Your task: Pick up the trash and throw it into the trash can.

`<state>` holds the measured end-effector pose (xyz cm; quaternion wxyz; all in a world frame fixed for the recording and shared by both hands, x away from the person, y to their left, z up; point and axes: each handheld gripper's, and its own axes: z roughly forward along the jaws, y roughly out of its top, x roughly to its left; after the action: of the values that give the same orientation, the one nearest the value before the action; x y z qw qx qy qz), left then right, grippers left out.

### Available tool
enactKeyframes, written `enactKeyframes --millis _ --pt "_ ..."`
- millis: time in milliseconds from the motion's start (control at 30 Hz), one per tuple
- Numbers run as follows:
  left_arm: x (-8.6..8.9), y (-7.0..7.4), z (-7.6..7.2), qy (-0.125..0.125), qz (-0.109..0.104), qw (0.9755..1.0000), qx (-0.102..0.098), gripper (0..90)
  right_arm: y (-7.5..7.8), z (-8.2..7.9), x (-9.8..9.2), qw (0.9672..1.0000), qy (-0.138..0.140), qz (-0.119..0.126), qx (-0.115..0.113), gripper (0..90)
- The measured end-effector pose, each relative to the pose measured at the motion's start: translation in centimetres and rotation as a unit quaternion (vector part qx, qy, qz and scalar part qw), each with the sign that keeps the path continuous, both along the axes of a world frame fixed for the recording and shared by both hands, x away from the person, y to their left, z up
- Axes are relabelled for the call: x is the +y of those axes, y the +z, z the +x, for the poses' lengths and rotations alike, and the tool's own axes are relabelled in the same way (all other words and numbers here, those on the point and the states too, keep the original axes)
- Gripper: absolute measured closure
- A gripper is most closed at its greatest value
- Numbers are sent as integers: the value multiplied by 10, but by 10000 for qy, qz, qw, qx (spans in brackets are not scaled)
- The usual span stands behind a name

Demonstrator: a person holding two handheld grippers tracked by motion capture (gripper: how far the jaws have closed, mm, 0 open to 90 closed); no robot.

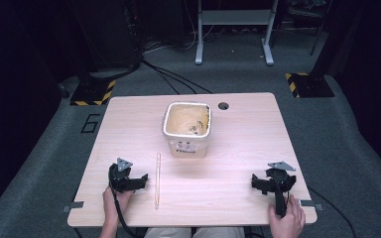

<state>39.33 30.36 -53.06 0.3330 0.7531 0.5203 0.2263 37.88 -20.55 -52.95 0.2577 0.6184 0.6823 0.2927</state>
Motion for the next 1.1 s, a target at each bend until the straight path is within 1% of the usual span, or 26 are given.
enactKeyframes --millis 67,200,300,333,400,467,533,667,700,833,933,1000,1067,1100 --pt "0 0 0 4 -10 10000 8 77 0 0 0 10000 -2 6 1 0" --pt "2 0 0 -79 -12 10000 19 77 0 0 0 10000 -2 5 1 0" --pt "2 0 1 -70 -13 10000 19 76 0 0 0 10000 1 0 -1 0" --pt "1 0 1 -44 -2 10000 15 76 0 0 0 10000 4 1 -4 0" --pt "-1 0 2 106 -9 9999 8 77 0 0 0 10000 3 2 -4 0" --pt "-3 0 2 177 -15 9998 17 77 0 0 0 10000 2 2 -2 0" --pt "-4 1 0 300 1 9995 29 77 0 0 0 10000 2 2 -3 0" --pt "-5 1 -3 400 13 9992 31 73 0 0 0 10000 3 3 -2 0" --pt "-4 1 -5 418 -28 9991 21 71 0 0 0 10000 3 2 -3 0" --pt "-4 1 -7 423 -107 9990 23 71 0 0 0 10000 3 2 -3 0" --pt "-5 3 -9 459 -139 9988 -16 70 0 0 0 10000 -2 6 3 0" --pt "-7 5 -10 441 -174 9989 -41 73 0 0 0 10000 -1 6 0 0" --pt "-10 8 -10 411 -165 9990 -34 75 0 0 0 10000 -1 6 4 0" --pt "-11 9 -10 362 -173 9992 -25 76 0 0 0 10000 4 2 -2 0"
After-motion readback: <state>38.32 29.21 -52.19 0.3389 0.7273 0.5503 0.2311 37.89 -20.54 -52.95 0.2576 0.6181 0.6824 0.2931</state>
